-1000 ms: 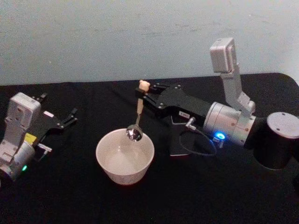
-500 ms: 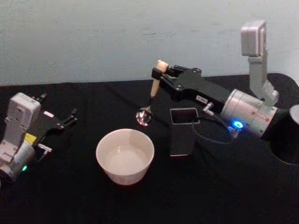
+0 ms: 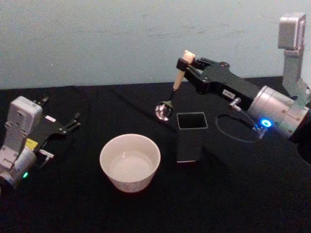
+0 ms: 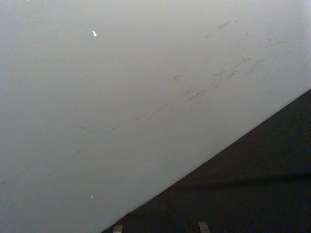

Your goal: Pick up the stirring spoon with one hand, stir inside the cup, then place it back in its original position.

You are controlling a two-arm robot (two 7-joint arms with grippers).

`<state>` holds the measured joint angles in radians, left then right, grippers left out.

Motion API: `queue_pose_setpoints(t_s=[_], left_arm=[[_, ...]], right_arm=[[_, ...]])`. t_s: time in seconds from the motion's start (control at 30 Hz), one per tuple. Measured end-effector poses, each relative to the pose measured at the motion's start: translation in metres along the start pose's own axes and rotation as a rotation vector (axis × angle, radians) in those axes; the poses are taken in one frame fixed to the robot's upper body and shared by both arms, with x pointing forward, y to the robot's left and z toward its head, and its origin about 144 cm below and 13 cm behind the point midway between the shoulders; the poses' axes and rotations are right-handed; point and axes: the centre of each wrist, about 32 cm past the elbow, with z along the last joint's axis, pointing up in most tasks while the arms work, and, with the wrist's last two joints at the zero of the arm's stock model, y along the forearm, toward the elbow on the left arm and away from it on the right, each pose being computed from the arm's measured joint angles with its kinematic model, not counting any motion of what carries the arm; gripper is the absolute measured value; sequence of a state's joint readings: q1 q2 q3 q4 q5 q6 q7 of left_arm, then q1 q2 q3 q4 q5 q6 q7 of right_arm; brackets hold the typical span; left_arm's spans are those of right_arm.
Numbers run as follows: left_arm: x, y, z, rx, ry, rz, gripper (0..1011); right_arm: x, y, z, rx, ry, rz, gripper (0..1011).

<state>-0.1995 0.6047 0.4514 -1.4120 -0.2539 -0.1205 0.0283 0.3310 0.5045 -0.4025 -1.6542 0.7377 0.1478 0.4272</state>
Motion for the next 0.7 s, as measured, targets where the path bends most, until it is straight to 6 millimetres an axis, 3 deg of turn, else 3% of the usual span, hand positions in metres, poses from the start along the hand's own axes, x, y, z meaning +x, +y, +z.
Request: queue_pose_setpoints(t_s=[0.7], left_arm=[[0.000,0.000,0.000,0.000,0.000,0.000,1001]], right_arm=[[0.018,-0.028,0.007,0.007,-0.034,-0.055,213]])
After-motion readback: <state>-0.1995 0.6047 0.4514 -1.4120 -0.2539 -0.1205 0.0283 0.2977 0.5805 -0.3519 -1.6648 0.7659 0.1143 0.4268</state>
